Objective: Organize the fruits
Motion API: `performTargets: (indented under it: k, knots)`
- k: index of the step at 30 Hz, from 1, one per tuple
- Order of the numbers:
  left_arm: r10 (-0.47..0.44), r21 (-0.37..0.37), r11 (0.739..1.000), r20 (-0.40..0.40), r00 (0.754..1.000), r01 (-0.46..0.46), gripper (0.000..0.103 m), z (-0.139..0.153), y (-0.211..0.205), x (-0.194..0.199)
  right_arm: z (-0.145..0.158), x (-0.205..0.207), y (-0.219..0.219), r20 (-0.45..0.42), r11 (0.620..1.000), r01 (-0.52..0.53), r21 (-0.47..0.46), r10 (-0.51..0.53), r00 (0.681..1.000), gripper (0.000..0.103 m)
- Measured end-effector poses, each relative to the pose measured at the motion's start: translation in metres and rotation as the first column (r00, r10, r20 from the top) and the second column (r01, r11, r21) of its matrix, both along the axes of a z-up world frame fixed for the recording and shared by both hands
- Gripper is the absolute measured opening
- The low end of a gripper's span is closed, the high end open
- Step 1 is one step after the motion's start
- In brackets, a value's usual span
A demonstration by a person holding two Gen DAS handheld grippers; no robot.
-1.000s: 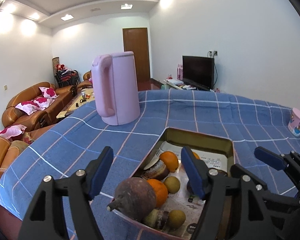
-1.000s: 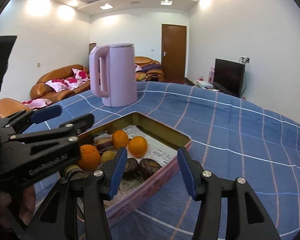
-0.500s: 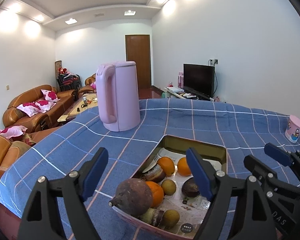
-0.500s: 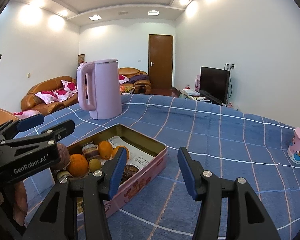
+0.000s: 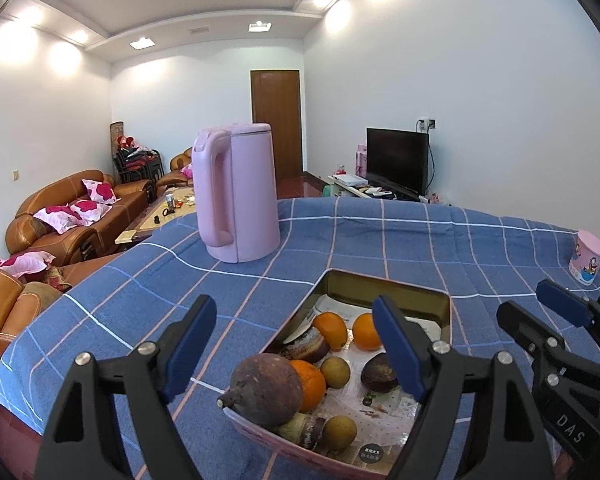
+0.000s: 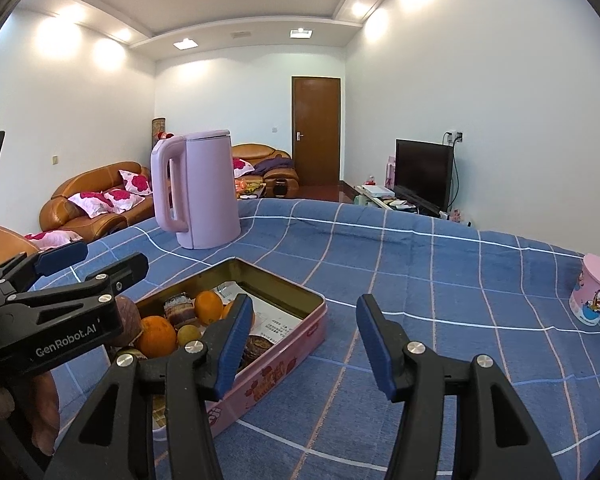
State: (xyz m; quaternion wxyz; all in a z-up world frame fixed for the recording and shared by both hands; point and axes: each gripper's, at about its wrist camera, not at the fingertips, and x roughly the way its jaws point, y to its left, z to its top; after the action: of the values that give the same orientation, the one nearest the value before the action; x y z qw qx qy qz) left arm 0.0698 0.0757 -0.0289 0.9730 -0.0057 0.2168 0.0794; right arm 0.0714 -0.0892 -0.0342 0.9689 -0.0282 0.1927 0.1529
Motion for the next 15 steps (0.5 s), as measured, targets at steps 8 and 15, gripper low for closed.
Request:
performTargets:
  k: [8,15]
  knots:
    - [-0.003,0.005,1.000,0.002,1.000,0.003,0.083,0.0001,-0.0028,-0.0014,0.0025,-0.0013,-0.0036,0.006,1.000,0.005,0.010,-0.005,1.000,0.057]
    - [-0.005,0.005,1.000,0.000,1.000,0.005,0.083,-0.0003,-0.0036,-0.0013,0.0030,-0.0027,-0.0065,0.006,1.000,0.008,0.016,-0.008,1.000,0.057]
